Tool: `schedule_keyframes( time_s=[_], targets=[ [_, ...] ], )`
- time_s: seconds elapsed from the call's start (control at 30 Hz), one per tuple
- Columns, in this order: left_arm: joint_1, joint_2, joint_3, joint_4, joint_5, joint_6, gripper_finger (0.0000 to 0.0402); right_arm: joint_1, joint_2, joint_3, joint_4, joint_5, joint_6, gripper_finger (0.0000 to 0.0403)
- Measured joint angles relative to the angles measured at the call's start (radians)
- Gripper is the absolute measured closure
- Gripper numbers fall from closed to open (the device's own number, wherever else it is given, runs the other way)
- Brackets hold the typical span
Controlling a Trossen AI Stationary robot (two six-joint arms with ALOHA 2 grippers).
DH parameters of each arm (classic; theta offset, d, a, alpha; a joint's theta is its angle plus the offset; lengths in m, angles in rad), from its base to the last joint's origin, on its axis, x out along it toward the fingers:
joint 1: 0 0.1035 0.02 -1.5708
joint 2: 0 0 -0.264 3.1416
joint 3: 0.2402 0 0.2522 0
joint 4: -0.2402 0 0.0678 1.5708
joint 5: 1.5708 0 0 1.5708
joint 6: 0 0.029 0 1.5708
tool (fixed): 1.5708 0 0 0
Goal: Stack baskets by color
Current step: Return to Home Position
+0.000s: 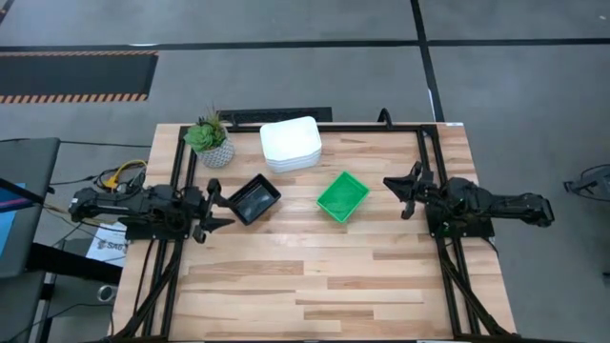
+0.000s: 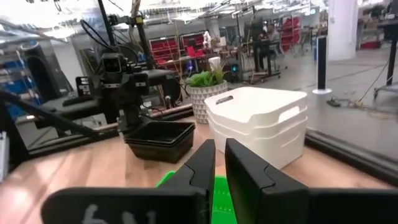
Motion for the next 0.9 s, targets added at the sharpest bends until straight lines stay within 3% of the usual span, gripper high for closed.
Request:
schedule_keyframes(
  time_s=[0.37,0.9],
  targets=[
    [0.0,0.003,-0.001,0.0,-0.065,-0.077,0.019,-0.001,-0.001,0.0,-0.011,0.0,-0.041,0.034],
    [0.0,0.003,-0.002,0.0,-0.067,-0.118,0.019,-0.001,-0.001,0.0,-0.011,0.0,-0.041,0.034]
  ],
)
